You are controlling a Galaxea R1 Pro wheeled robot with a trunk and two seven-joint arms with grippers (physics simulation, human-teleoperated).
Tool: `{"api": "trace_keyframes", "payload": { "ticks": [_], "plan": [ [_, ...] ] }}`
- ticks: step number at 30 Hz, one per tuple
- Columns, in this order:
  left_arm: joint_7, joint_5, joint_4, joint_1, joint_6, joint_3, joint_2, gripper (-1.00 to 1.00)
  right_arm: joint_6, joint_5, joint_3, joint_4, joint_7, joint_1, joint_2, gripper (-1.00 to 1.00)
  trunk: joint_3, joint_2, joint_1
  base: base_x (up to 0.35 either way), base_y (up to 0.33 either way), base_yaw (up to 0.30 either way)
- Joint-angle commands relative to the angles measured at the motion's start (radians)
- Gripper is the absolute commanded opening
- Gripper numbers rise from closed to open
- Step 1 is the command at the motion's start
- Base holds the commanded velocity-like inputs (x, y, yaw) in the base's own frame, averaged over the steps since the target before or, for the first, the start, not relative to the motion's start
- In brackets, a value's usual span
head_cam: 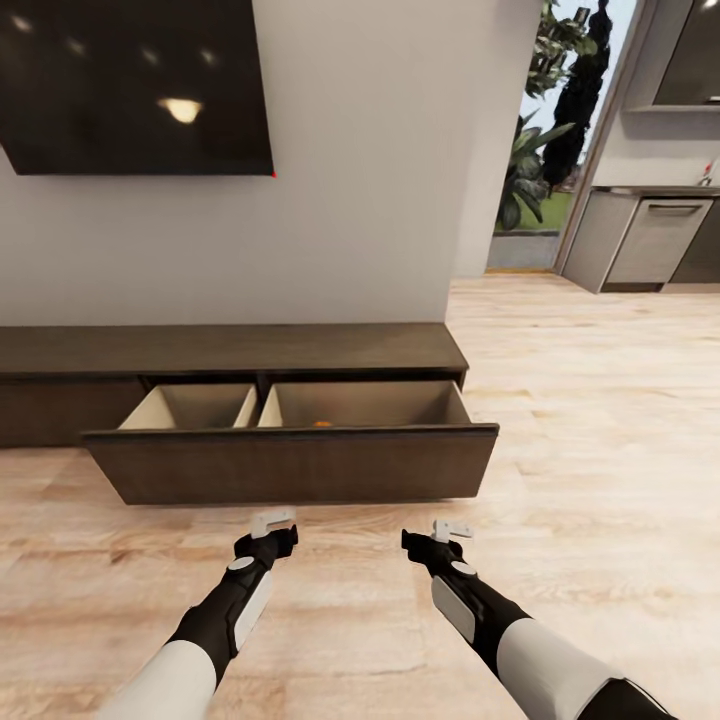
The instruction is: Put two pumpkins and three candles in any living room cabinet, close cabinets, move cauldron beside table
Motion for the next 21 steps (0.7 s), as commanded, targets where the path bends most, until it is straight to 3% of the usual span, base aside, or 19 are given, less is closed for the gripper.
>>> {"api": "trace_keyframes", "payload": {
  "ticks": [1,21],
  "plan": [
    [0.0,0.0,0.0,0.0,0.0,0.0,0.0,1.0,0.0,0.0,0.0,0.0,0.0,0.0,0.0,1.0,0.0,0.0,0.0,0.329,0.0,0.0],
    [0.0,0.0,0.0,0.0,-0.002,0.001,0.0,1.0,0.0,-0.001,-0.001,0.0,0.0,0.0,-0.001,1.0,0.0,0.0,0.0,0.328,0.0,0.0]
  ]
}}
